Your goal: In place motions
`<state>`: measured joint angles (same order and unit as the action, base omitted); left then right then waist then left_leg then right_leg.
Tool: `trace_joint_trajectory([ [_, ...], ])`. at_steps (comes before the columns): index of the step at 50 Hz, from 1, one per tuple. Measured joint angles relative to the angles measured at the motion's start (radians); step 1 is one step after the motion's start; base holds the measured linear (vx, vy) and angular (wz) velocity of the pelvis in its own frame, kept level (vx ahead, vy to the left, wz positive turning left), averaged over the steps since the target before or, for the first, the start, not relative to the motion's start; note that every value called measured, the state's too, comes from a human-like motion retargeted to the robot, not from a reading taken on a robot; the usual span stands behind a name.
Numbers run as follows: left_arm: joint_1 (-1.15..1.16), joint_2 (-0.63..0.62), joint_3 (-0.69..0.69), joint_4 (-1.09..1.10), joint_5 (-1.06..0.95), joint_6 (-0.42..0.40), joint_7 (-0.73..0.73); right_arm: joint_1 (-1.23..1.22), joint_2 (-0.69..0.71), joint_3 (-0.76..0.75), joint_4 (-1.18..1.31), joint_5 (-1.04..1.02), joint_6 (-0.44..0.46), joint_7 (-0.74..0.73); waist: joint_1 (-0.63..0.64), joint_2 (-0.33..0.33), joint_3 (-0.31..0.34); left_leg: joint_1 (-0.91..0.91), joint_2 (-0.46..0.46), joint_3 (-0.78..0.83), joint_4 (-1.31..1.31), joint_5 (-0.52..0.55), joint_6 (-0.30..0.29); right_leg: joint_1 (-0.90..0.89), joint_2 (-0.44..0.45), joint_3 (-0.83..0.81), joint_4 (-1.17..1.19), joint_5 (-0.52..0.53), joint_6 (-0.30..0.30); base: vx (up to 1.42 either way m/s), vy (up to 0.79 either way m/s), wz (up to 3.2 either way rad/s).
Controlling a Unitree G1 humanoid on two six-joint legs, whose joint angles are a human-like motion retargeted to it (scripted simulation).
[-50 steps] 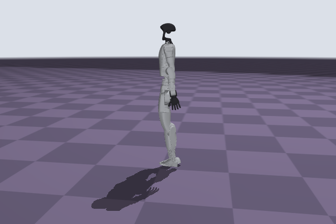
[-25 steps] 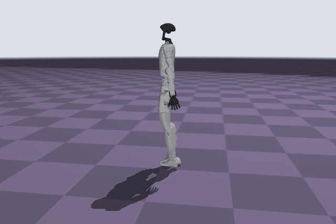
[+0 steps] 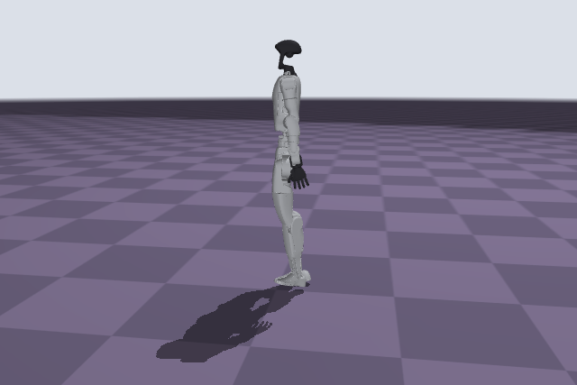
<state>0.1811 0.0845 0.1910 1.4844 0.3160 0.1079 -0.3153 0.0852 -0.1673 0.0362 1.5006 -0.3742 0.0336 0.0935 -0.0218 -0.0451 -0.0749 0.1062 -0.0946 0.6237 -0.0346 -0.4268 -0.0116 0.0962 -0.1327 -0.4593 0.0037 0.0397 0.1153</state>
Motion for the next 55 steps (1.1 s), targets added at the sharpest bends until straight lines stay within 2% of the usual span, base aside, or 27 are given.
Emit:
trace_joint_trajectory([
  [22, 0.009, 0.0, 0.002, -0.003, -0.002, 0.003, 0.006, -0.011, 0.005, 0.012, 0.004, 0.0, 0.002, 0.001, -0.01, 0.005, 0.009, 0.009, 0.021, 0.034, 0.0, 0.009, -0.008, -0.006, 0.018, 0.013, -0.002, 0.005, -0.006, 0.0, -0.02, -0.06],
  [30, 0.018, 0.004, -0.011, -0.048, 0.025, -0.02, 0.005, -0.034, -0.003, 0.037, 0.055, -0.009, 0.01, -0.004, 0.006, 0.005, 0.011, -0.019, 0.019, 0.016, 0.015, 0.016, -0.009, -0.011, 0.011, -0.003, -0.005, 0.0, -0.005, -0.02, 0.02, 0.16],
  [42, 0.059, 0.024, 0.02, 0.029, -0.002, 0.002, 0.017, -0.059, 0.022, 0.089, -0.013, -0.021, -0.005, 0.006, 0.023, 0.002, 0.016, -0.036, 0.003, -0.018, 0.014, 0.004, 0.007, -0.011, -0.006, -0.017, 0.018, -0.017, 0.008, 0.01, 0.06, 0.22],
  [48, 0.027, 0.025, 0.014, 0.09, -0.031, 0.027, 0.048, -0.051, 0.027, 0.097, -0.085, -0.082, -0.04, -0.002, 0.011, -0.005, 0.018, -0.043, -0.002, -0.029, 0.008, -0.008, 0.017, -0.031, -0.019, -0.03, 0.074, -0.027, 0.016, 0.0, 0.0, 0.0],
  [52, -0.008, 0.0, 0.012, 0.07, -0.072, 0.023, 0.059, -0.053, 0.014, 0.109, -0.057, -0.134, -0.013, -0.045, -0.002, -0.001, 0.021, -0.054, 0.005, -0.028, 0.005, -0.018, 0.021, -0.064, -0.022, -0.039, 0.131, -0.006, 0.016, -0.02, 0.04, -0.16],
  [53, -0.017, -0.007, 0.008, 0.059, -0.078, 0.02, 0.054, -0.053, 0.01, 0.114, -0.045, -0.14, -0.004, -0.049, 0.003, -0.001, 0.022, -0.058, 0.007, -0.018, 0.004, -0.021, 0.021, -0.072, -0.024, -0.035, 0.147, 0.008, 0.018, -0.05, 0.05, -1.19],
  [55, -0.038, -0.019, 0.004, 0.03, -0.08, 0.015, 0.042, -0.059, 0.0, 0.123, -0.018, -0.14, 0.007, -0.051, 0.101, -0.004, 0.03, -0.072, 0.015, 0.094, -0.002, -0.025, 0.026, -0.115, -0.01, 0.075, 0.196, 0.051, 0.011, -0.06, 0.04, -2.41],
])
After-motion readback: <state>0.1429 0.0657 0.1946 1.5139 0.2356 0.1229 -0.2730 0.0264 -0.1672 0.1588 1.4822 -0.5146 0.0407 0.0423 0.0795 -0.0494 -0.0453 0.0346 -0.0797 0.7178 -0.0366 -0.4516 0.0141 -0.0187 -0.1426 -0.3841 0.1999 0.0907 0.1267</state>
